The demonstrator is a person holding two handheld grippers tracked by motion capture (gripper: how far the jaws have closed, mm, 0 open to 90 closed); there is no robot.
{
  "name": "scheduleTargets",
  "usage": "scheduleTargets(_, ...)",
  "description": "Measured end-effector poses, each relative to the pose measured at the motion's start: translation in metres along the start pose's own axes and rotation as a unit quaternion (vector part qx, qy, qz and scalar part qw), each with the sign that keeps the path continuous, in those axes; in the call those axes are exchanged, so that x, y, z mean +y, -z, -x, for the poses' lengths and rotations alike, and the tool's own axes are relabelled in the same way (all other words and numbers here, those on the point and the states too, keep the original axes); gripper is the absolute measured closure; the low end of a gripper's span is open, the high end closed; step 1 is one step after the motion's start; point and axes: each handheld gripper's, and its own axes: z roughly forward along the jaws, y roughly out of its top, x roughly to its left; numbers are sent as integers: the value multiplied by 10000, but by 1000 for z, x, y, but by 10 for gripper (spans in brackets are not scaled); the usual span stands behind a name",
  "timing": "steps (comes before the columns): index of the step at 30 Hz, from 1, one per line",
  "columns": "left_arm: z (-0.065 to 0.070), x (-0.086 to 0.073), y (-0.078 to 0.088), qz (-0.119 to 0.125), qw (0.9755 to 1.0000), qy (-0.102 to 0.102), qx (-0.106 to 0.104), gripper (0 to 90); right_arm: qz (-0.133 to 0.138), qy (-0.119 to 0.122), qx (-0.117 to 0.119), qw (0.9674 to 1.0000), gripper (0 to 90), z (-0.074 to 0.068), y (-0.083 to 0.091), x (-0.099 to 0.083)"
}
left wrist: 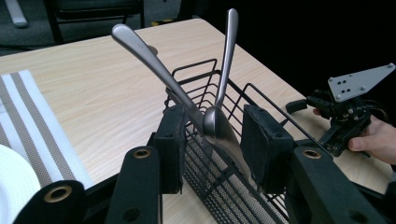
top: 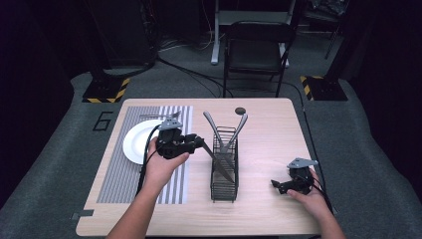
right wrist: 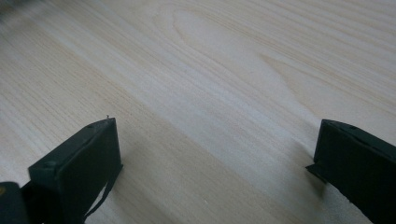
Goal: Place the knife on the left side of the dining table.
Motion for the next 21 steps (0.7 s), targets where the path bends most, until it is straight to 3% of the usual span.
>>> scheduleTargets(8, 2, 2, -6, 12, 10000, 7, -31, 705, 0, -3, -1, 10000, 0, 0, 0, 0)
scheduleTargets(17, 1, 1, -5, 37, 10000, 50, -74, 747, -1, -1, -1, 10000, 0, 0, 0, 0)
scheduleTargets(21, 3, 1, -4, 81, 9997, 122, -218, 762, 3, 0, -2, 10000, 0, 0, 0, 0)
